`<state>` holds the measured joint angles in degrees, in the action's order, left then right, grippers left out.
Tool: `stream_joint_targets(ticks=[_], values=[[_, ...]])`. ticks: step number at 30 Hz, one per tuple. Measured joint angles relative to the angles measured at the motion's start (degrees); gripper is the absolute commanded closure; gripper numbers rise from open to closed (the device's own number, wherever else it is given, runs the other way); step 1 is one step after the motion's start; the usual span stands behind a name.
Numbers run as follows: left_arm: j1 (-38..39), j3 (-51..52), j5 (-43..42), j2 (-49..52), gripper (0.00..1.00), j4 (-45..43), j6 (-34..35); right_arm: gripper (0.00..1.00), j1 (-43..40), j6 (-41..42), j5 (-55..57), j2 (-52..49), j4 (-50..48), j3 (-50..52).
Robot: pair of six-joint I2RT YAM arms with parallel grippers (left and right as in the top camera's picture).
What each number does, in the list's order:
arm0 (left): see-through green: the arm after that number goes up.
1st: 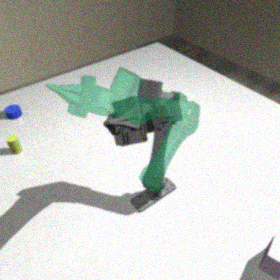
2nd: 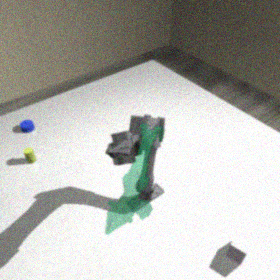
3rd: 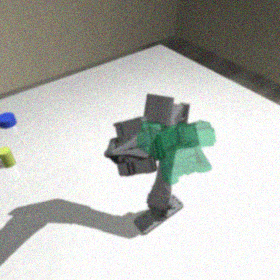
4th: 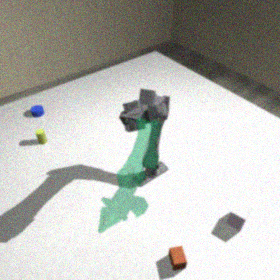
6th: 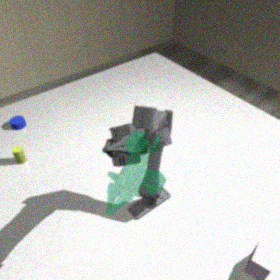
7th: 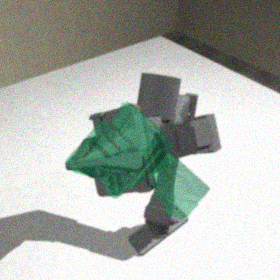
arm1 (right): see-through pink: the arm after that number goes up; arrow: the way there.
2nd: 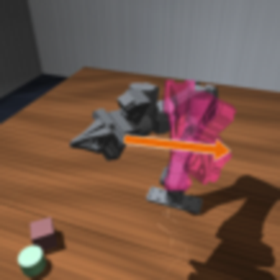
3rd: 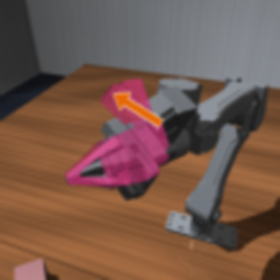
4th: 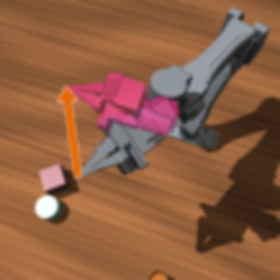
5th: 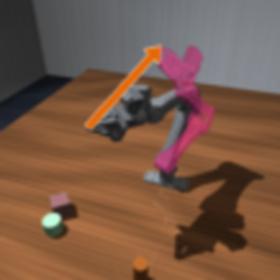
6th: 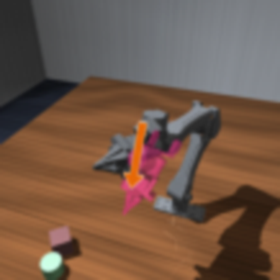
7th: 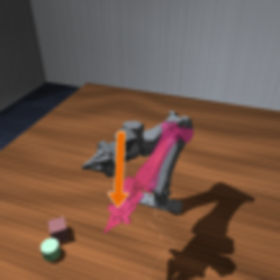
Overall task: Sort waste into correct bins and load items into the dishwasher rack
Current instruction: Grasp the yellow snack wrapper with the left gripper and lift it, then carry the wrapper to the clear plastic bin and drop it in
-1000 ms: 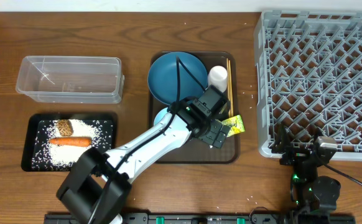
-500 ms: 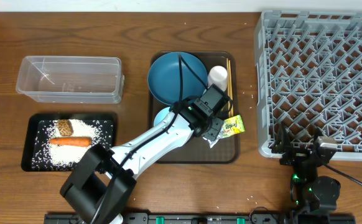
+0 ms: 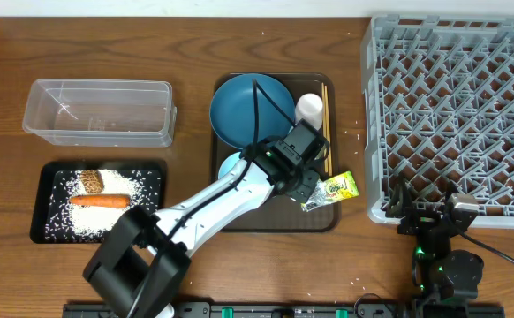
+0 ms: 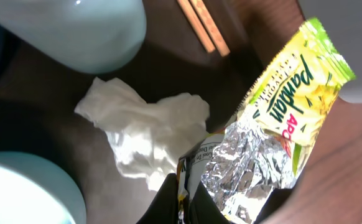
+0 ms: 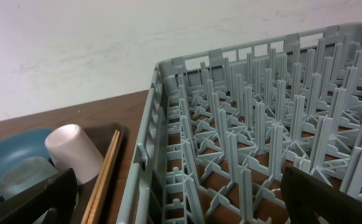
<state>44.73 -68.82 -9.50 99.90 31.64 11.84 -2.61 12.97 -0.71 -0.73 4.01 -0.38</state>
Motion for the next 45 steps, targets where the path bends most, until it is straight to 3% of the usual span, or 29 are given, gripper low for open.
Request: stream_joint_targets(ticks=[12,15,21,27,33,40,45], values=[[-2.0,0.0,-0.4,-17.4,0.94,3.1,5.7,0.01,0.0,0.0,0.0,0.0,0.0,0.0],[-7.1,0.0,3.1,-24.0,0.94,3.9,7.8,0.01,0.0,0.0,0.0,0.0,0.0,0.0],[-24.2,0.0,12.0,-32.2,0.94,3.9,14.3,0.01,0.0,0.0,0.0,0.0,0.0,0.0],[-41.0,0.0,17.1,-29.5,0.94,0.4,25.0,0.01,0.0,0.0,0.0,0.0,0.0,0.0],[-52.2,0.0,18.3,-21.0,0.93,-6.4,37.6,0.01,0.0,0.0,0.0,0.0,0.0,0.0],[-57.0,0.0,18.5,-11.7,0.92,-7.0,54.9,0.01,0.0,0.0,0.0,0.0,0.0,0.0],[-57.1,0.0,18.5,-8.1,0.92,-10.0,60.6,0.01,0.0,0.0,0.0,0.0,0.0,0.0]])
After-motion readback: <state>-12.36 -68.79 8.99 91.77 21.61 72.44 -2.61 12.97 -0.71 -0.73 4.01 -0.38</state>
